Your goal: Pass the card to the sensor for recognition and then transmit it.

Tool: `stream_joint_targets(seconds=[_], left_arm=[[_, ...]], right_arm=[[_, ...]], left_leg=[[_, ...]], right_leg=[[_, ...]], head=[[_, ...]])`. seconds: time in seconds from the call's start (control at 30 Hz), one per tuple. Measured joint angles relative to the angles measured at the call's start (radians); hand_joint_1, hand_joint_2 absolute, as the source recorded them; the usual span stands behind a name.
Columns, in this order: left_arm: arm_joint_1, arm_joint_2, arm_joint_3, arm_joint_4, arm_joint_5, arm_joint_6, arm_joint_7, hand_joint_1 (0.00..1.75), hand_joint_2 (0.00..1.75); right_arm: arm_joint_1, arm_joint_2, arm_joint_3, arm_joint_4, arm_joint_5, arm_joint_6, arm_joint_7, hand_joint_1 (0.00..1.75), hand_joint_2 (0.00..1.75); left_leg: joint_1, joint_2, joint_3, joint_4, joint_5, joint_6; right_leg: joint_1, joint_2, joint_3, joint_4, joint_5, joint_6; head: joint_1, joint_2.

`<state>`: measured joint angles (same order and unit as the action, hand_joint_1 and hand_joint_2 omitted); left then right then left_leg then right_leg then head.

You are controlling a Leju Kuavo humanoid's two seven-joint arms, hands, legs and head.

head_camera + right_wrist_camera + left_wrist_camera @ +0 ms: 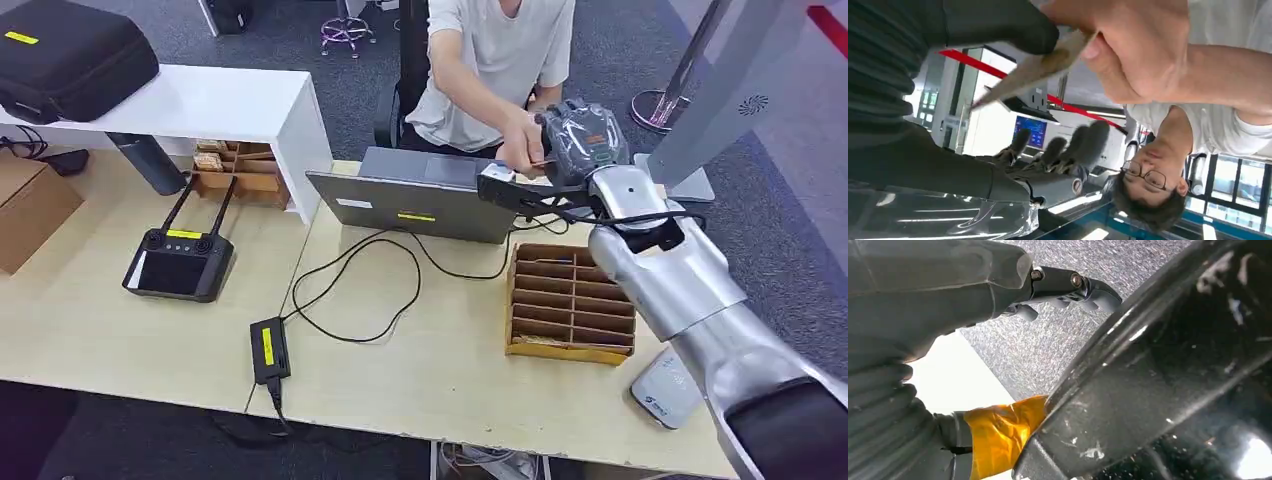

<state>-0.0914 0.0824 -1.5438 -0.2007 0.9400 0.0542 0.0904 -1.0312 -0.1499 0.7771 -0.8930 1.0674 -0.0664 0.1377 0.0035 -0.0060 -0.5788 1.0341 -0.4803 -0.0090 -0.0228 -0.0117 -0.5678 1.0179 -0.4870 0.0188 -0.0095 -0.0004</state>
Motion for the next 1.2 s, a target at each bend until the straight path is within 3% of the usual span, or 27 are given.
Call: stream_joint_targets(seconds=[0.53, 0.6, 0.73, 0.77, 0.97, 1.2], left_arm=[[0.0, 0.0, 0.0, 0.0, -0.003, 0.0, -0.006, 0.0, 1.75], [0.0, 0.0, 0.0, 0.0, -0.017, 0.01, -0.028, 0.0, 1.75], [0.0, 0.0, -0.003, 0.0, -0.131, 0.081, -0.143, 0.0, 1.75], [-0.001, 0.0, -0.003, 0.0, -0.141, 0.073, -0.148, 0.0, 0.0], [0.008, 0.006, 0.022, 0.0, -0.099, -0.016, -0.168, 0.0, 0.0], [0.03, 0.011, 0.041, 0.004, -0.078, -0.026, -0.177, 0.0, 0.0]], right_arm=[[0.0, 0.0, -0.007, 0.002, -0.008, 0.003, -0.004, 1.75, 1.75], [0.0, 0.0, -0.007, 0.002, -0.008, 0.004, -0.005, 1.75, 1.75], [0.0, -0.009, -0.01, 0.001, -0.008, 0.004, -0.005, 1.75, 1.75], [0.0, -0.011, -0.013, 0.001, -0.009, 0.003, -0.007, 1.75, 1.75], [0.0, -0.016, -0.016, 0.001, -0.016, 0.01, -0.014, 1.75, 1.75], [-0.007, -0.04, -0.018, 0.001, -0.014, 0.008, -0.015, 1.75, 1.75]], left_leg=[[0.0, 0.0, 0.0, 0.0, 0.0, 0.0], [0.0, 0.0, 0.0, 0.0, 0.0, 0.0], [0.0, 0.0, 0.0, 0.0, 0.0, 0.0], [0.0, 0.0, 0.0, 0.0, 0.0, 0.0], [0.0, 0.002, 0.0, 0.0, 0.0, 0.0], [0.0, 0.002, 0.0, 0.0, 0.0, 0.0]], right_leg=[[0.0, 0.0, 0.0, 0.0, 0.0, 0.0], [0.0, 0.0, 0.0, 0.0, 0.0, 0.0], [0.0, 0.0, -0.001, 0.0, 0.0, 0.0], [0.0, 0.0, -0.001, 0.0, 0.0, 0.0], [0.0, 0.003, -0.002, 0.0, 0.001, -0.001], [0.0, 0.003, -0.002, 0.0, 0.001, 0.0]], head=[[0.0, 0.0], [0.0, 0.0], [0.0, 0.0], [0.0, 0.0], [0.0, 0.0], [0.0, 0.0]])
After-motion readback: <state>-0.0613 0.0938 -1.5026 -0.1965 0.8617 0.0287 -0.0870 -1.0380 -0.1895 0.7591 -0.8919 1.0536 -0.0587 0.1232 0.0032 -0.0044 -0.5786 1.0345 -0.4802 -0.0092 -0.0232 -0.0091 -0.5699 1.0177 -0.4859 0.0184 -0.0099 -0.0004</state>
